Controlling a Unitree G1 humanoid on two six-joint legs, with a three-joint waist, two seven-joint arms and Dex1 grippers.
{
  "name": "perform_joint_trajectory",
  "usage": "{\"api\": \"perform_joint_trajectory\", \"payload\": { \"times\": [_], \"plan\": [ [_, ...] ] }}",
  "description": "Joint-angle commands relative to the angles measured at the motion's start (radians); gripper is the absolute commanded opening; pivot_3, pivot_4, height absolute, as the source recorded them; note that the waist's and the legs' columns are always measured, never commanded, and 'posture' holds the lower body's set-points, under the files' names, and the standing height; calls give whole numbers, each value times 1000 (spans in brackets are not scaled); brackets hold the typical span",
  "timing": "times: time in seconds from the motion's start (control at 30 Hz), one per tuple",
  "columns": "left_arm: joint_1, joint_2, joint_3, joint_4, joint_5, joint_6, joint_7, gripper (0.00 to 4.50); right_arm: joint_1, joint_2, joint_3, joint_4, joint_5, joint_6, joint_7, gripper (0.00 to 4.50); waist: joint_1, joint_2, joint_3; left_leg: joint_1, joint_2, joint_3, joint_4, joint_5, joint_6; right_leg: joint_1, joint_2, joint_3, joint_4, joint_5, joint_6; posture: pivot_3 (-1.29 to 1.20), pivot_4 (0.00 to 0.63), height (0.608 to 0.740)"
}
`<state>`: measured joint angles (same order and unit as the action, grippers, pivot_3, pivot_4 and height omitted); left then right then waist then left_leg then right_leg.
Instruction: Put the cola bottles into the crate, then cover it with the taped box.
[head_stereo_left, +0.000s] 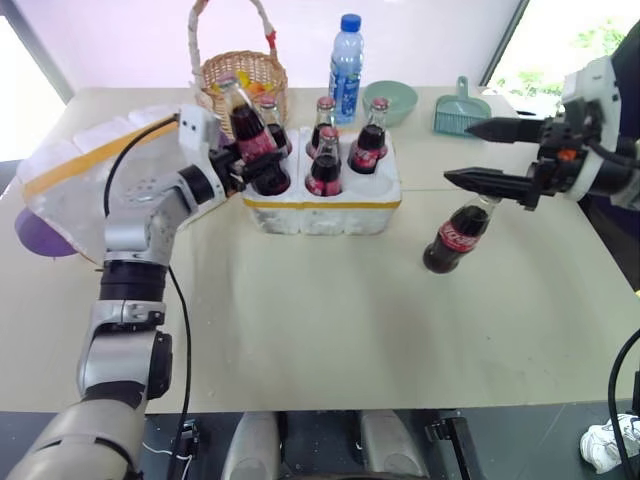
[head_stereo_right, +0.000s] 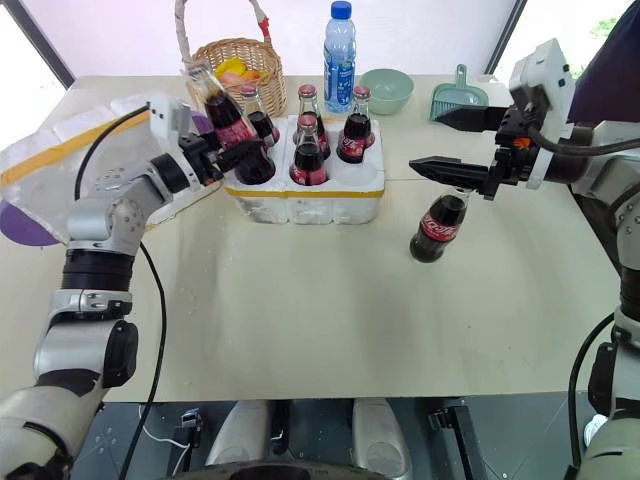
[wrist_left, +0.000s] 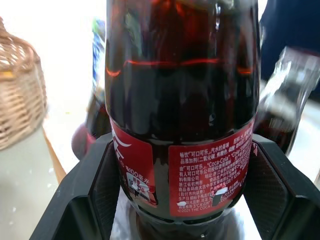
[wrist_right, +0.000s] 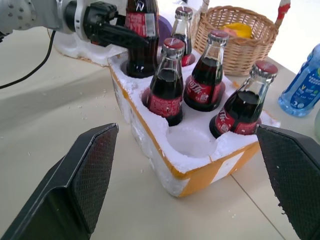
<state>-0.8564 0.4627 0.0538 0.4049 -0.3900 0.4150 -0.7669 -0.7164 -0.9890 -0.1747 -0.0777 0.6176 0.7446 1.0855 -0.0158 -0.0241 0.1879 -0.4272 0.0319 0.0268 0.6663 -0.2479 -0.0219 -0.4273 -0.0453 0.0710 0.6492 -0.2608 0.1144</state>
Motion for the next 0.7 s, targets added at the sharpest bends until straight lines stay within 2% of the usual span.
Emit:
{"api": "perform_joint_trajectory", "payload": {
  "times": [0.03, 0.27, 0.33, 0.37, 0.4, 0.43, 0.57, 0.7],
  "plan": [
    [-28, 18, -26, -43, 50, -87, -45, 2773, -1, -9, -49, -38, 21, -8, -9, 4500, 2, 0, 0, 0, 0, 0, 0, 0, 0, 0, 0, 0, 0, 0, 0, 0, 150, 740],
    [-6, -21, -93, 16, 174, -159, -3, 2773, -6, -15, -38, -28, 10, -26, -5, 4500, 4, 0, 0, 0, 0, 0, 0, 0, 0, 0, 0, 0, 0, 0, 0, 0, 150, 740],
    [-8, -39, -87, 42, 190, -168, 26, 3863, -14, -16, -35, -26, 11, -27, -4, 4500, 6, 0, 0, 0, 0, 0, 0, 0, 0, 0, -1, 0, 0, 0, 0, 0, 150, 740],
    [-7, -45, -84, 53, 198, -175, 40, 4244, -16, -16, -34, -26, 11, -27, -4, 4500, 7, 0, 0, 0, 0, 0, 1, 0, 0, 1, -1, 0, 1, 0, 0, 0, 150, 740],
    [-5, -49, -81, 59, 204, -180, 51, 4459, -17, -17, -33, -26, 10, -28, -3, 4500, 7, 0, 0, 1, 0, 0, 1, 0, 0, 1, -1, 0, 1, 0, 0, 0, 150, 740],
    [0, -50, -74, 56, 201, -179, 54, 4459, -18, -19, -34, -27, 11, -27, -1, 4500, 7, 0, 0, 1, 0, 0, 1, 0, 0, 2, -1, 0, 1, 0, 0, 0, 150, 740],
    [11, -54, 10, -15, 93, -108, 30, 4459, -7, -34, -48, -37, 15, -23, 3, 4500, 5, 1, 0, 2, 0, 0, 2, 0, 0, 2, -1, 0, 1, 0, 0, 0, 150, 740],
    [-24, -13, 165, -154, -148, 99, -21, 4459, 8, -87, -107, -47, 35, -8, 20, 4500, 2, 0, 0, 0, 0, -1, 1, 0, 0, 0, -1, 0, 1, 0, 0, 0, 150, 740]
  ]
}}
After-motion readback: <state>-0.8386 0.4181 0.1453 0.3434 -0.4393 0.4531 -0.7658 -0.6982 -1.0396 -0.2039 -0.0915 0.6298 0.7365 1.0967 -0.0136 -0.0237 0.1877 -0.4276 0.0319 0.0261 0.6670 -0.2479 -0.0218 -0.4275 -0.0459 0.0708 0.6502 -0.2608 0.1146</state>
